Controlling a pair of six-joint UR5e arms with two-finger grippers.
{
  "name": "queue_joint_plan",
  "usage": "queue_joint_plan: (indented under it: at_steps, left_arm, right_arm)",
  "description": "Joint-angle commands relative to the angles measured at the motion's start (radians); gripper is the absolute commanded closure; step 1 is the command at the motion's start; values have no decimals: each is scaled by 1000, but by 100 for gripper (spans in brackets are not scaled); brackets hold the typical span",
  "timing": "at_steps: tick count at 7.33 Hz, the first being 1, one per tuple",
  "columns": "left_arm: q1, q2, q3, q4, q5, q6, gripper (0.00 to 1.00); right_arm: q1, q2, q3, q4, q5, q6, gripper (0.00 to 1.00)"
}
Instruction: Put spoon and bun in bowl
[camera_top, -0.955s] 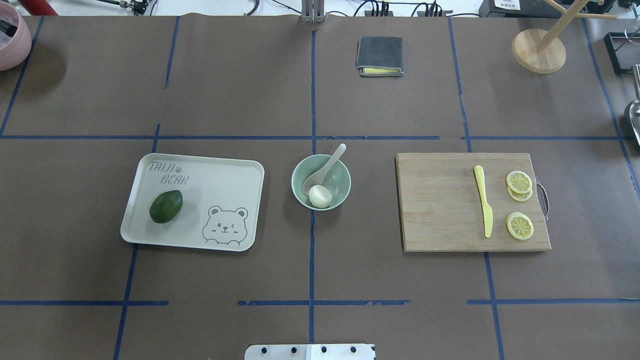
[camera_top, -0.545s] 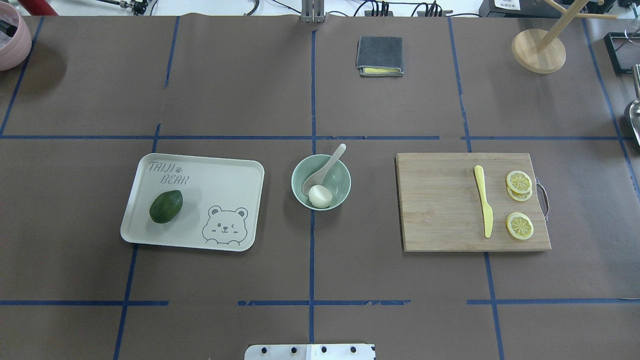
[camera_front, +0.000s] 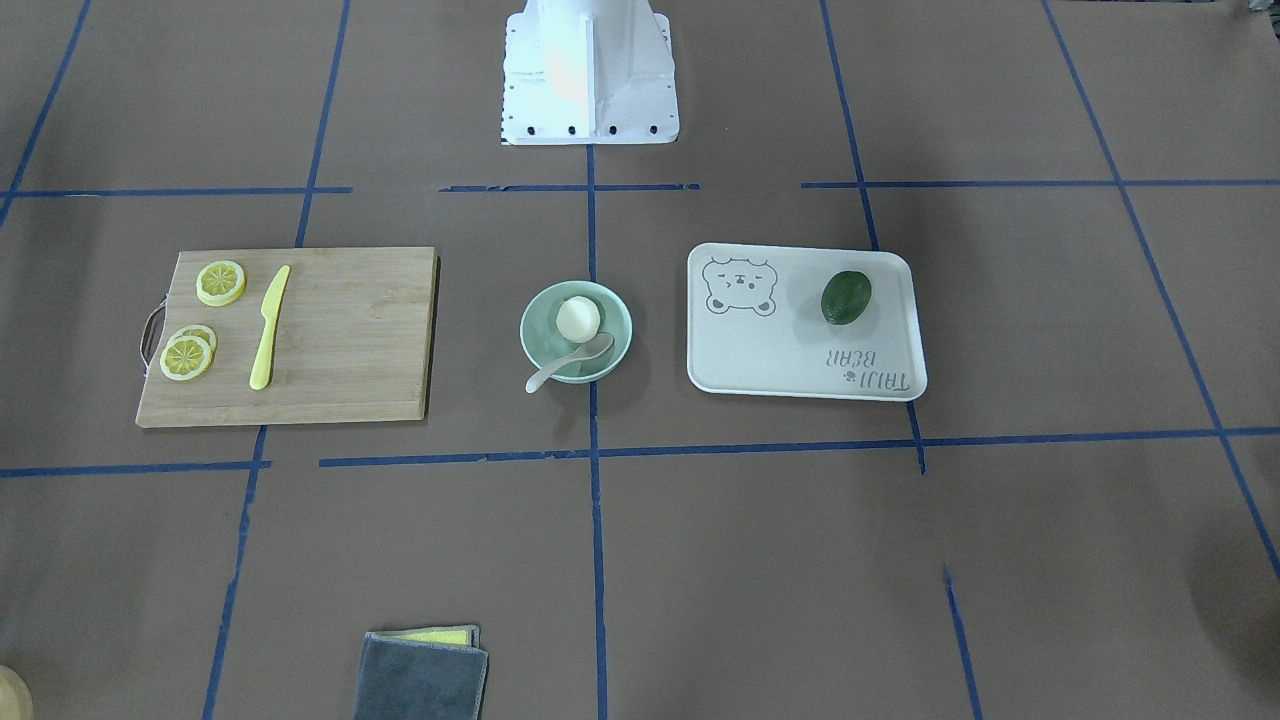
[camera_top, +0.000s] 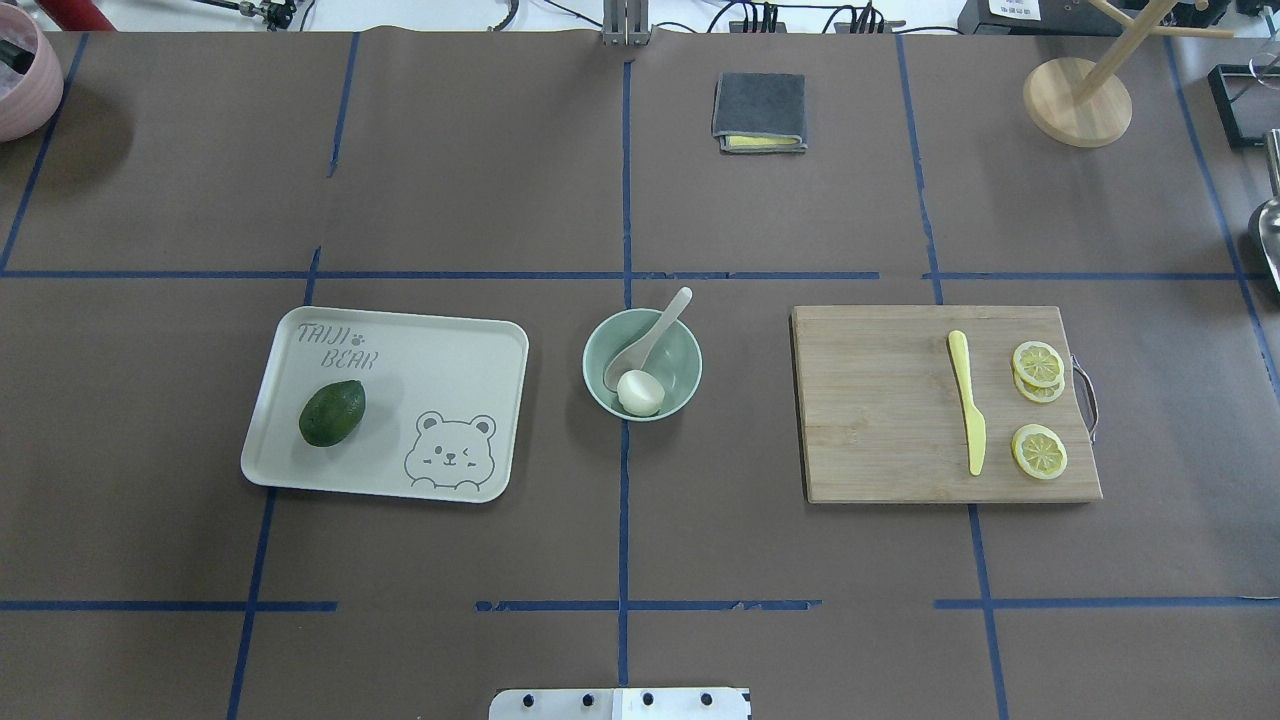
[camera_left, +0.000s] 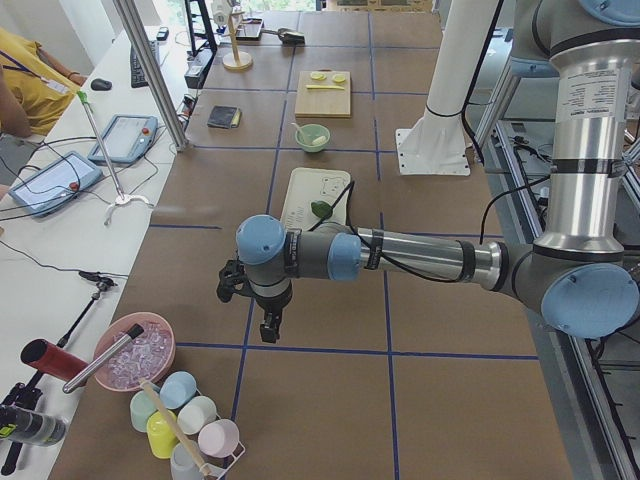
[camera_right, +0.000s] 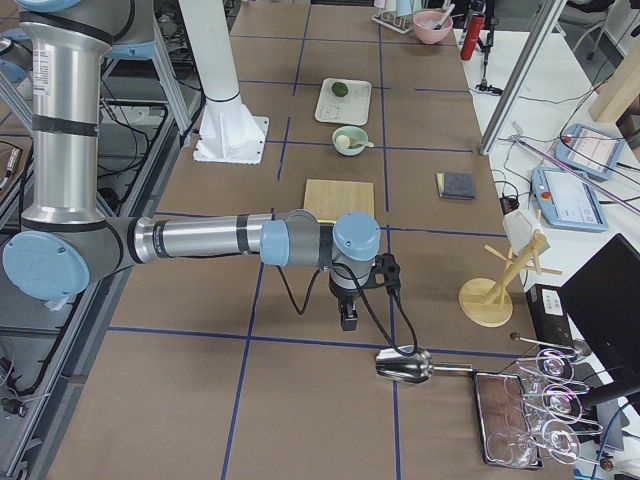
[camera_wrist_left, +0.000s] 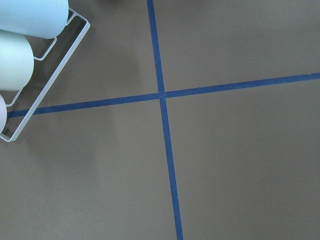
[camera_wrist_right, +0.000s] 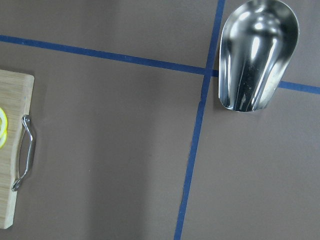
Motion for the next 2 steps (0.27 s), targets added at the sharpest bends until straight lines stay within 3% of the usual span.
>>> queue_joint_plan:
  at_steps: [1, 2]
  left_arm:
    - [-1, -1, 4, 1, 4, -2, 0]
    - [-1, -1, 4, 1, 4, -2, 0]
  right_arm:
    - [0, 0, 0, 2, 8, 1, 0]
    - [0, 0, 2, 2, 10, 2, 0]
